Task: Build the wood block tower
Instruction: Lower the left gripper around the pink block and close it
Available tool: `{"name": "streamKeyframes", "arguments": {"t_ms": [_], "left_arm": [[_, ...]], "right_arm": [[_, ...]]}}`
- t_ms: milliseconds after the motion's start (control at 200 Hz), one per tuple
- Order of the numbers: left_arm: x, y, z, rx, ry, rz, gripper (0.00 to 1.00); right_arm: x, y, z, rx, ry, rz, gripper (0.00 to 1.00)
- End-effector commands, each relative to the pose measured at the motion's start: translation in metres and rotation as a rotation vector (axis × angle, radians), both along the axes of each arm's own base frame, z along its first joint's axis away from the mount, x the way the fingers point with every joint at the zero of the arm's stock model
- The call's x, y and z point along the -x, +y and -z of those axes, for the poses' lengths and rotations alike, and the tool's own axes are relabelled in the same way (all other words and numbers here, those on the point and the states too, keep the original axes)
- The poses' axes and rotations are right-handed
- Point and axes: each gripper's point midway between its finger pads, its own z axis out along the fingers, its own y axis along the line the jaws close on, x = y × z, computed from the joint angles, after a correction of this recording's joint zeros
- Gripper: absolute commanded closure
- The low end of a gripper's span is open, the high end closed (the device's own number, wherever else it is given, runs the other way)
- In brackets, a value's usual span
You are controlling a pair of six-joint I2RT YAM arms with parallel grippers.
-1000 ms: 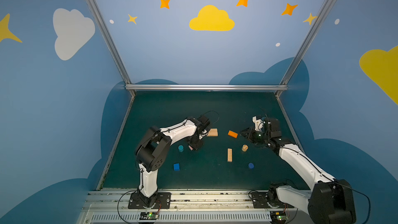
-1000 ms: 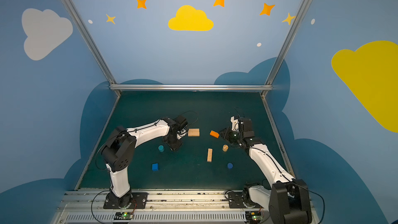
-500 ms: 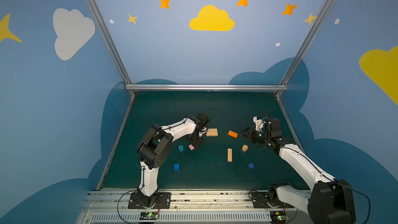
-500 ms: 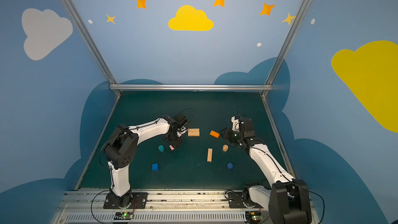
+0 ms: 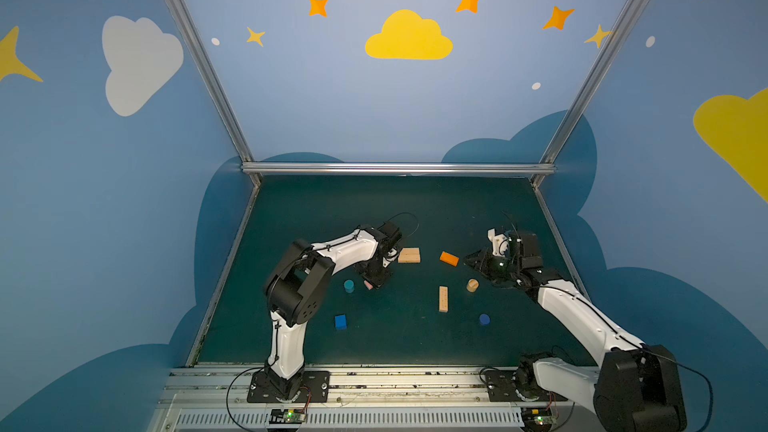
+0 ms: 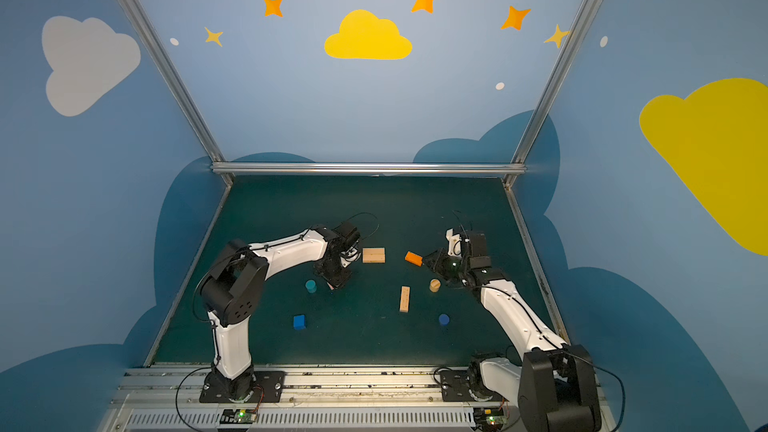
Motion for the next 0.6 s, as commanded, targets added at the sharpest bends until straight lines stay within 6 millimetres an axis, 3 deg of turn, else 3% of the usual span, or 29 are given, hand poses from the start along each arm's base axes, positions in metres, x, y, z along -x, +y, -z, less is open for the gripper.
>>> {"name": "streamKeyframes", "arguments": {"t_ms": [0, 360, 596], "left_arm": [[0.009, 0.003, -0.008, 0.005, 0.021, -0.046, 0.49], [0.018, -0.003, -0.008, 0.035, 0.045, -0.144, 0.52], [0.016, -0.017, -0.012, 0.092, 0.074, -0.227, 0.52]], "right_arm": [[-0.001, 0.0, -0.004, -0.012, -0.013, 0.003, 0.75], [0.001, -0.001, 0.0, -0.016, -0.009, 0.005, 0.75], [0.001, -0.001, 0.001, -0.021, -0.011, 0.009, 0.75]]}}
